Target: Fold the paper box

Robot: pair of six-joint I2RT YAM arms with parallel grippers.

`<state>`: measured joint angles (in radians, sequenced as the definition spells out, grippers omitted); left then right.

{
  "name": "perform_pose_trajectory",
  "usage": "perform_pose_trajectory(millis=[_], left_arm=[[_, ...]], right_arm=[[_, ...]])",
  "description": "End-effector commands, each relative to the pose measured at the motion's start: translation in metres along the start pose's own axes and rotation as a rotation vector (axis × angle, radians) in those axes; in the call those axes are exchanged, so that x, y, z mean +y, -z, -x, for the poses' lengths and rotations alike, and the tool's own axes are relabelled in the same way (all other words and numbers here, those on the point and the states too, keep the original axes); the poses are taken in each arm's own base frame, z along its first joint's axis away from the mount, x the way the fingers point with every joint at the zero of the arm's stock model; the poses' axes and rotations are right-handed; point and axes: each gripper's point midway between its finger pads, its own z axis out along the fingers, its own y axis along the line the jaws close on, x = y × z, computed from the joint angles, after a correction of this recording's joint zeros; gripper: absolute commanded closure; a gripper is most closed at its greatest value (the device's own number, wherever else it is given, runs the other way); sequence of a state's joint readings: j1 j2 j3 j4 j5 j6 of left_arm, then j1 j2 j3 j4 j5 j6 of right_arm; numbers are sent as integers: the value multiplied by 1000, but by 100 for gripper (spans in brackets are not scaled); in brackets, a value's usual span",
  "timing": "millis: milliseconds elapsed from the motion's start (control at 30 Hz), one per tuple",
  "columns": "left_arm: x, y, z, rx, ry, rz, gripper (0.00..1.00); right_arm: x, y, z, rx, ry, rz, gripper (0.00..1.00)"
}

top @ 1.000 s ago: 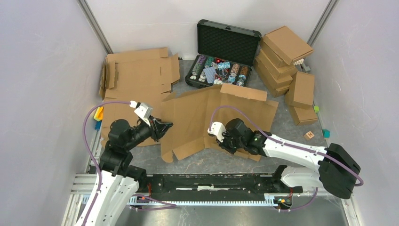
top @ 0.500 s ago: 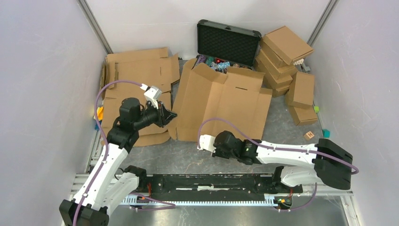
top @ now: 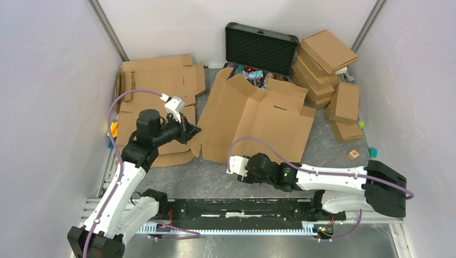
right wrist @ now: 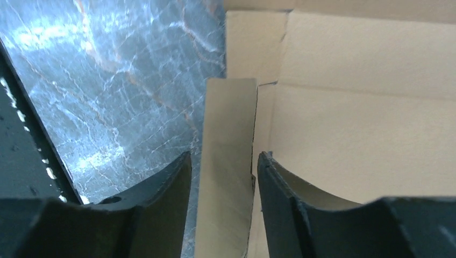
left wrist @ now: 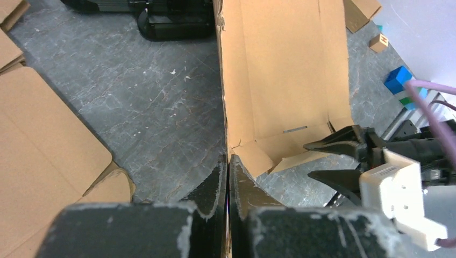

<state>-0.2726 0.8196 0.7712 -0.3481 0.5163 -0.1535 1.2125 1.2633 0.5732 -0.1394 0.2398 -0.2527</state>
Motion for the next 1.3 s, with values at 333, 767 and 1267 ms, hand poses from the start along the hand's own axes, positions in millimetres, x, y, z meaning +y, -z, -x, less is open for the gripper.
perform_pose_trajectory(millis=[333, 767, 1267], left_arm=[[14, 4, 43, -180, 76, 150, 98], [23, -25, 37, -56, 168, 163, 54], [89, -79, 90, 165, 193, 215, 30]], right_arm=[[-68, 28, 49, -334, -558, 116, 24], [-99, -18, -31, -87, -772, -99, 55], [-101, -23, -43, -69, -764, -89, 59]])
